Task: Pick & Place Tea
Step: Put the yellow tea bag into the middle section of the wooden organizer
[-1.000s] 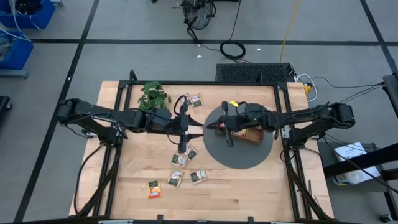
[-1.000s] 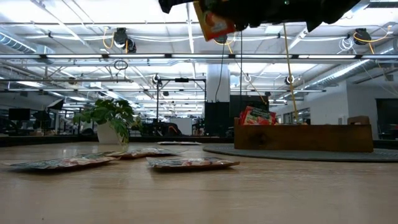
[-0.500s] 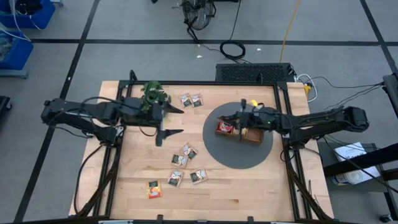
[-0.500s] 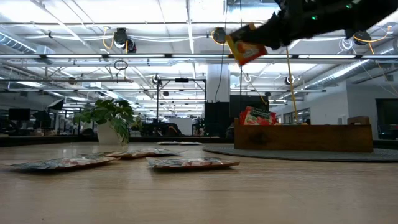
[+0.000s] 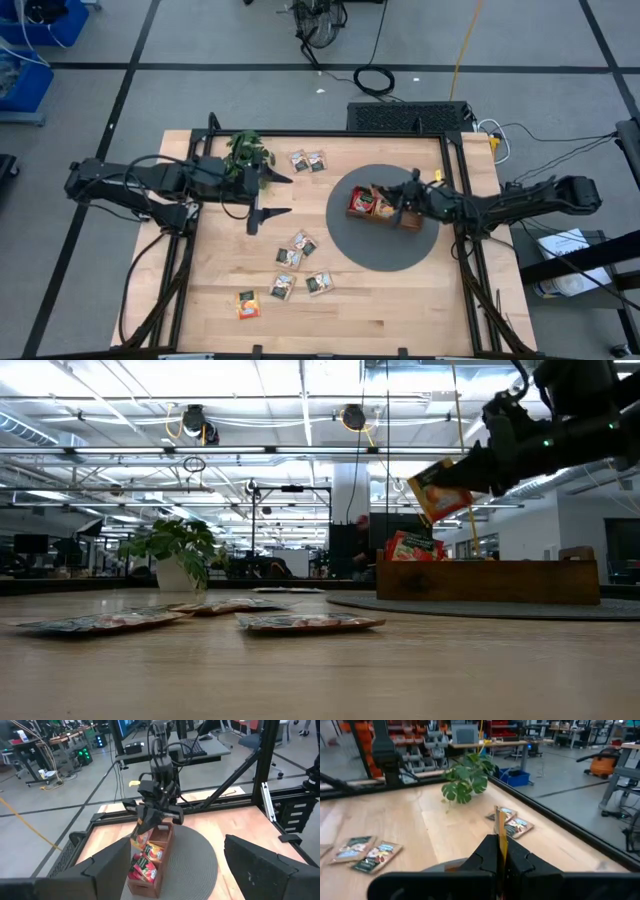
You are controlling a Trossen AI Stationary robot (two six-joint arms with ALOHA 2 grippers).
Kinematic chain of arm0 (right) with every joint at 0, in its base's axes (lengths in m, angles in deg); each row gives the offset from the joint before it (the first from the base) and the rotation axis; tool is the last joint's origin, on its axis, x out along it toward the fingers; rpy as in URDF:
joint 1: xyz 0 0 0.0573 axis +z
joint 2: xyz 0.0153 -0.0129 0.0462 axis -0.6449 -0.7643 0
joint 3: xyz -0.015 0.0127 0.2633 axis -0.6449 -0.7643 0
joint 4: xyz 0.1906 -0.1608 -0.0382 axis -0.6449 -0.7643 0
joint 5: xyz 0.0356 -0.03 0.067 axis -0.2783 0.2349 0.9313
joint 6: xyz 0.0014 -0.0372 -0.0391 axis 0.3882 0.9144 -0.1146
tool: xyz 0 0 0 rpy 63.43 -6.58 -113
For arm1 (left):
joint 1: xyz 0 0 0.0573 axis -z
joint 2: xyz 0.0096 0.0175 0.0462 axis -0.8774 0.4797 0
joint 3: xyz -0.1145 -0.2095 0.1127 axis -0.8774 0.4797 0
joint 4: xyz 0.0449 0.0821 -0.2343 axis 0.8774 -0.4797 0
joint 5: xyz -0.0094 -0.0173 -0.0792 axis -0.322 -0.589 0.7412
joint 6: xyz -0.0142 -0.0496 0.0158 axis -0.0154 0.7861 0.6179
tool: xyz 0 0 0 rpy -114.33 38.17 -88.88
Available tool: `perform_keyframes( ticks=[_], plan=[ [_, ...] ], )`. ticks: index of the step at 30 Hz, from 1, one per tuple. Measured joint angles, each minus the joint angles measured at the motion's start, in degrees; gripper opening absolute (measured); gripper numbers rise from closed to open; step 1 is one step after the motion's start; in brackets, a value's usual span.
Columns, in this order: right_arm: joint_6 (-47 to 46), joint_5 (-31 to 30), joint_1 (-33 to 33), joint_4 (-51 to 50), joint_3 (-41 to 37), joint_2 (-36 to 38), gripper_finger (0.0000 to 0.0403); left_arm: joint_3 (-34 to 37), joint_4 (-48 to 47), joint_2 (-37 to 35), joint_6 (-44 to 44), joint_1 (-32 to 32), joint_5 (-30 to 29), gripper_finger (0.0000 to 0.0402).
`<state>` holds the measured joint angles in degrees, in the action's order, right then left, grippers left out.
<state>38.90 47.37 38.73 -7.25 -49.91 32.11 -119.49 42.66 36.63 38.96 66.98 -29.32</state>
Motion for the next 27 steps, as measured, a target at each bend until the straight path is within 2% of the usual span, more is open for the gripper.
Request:
perform_keyframes(
  ticks=[7,9,11,20,27],
  plan=[
    [-4.1,-0.2,1.1,4.7,-5.1,0.0,0.0,0.0,-0.1,0.0,0.1,0.0,-0.2,0.0316],
    [-4.3,-1.9,2.4,5.3,-6.3,0.3,0.0,0.0,-0.3,0.0,0.2,0.0,-0.2,0.0313],
    [-4.7,-4.4,3.7,4.7,-7.1,0.9,0.0,0.0,-0.3,0.0,0.2,0.0,-0.2,0.0312],
    [-11.3,-4.5,6.4,4.1,-9.5,1.6,0.0,0.0,-0.3,0.0,0.2,0.0,-0.2,0.0313],
    [-15.0,-6.1,6.4,-0.4,-10.0,0.2,0.0,0.0,-0.2,0.0,0.0,0.0,-0.2,0.0317]
  ],
)
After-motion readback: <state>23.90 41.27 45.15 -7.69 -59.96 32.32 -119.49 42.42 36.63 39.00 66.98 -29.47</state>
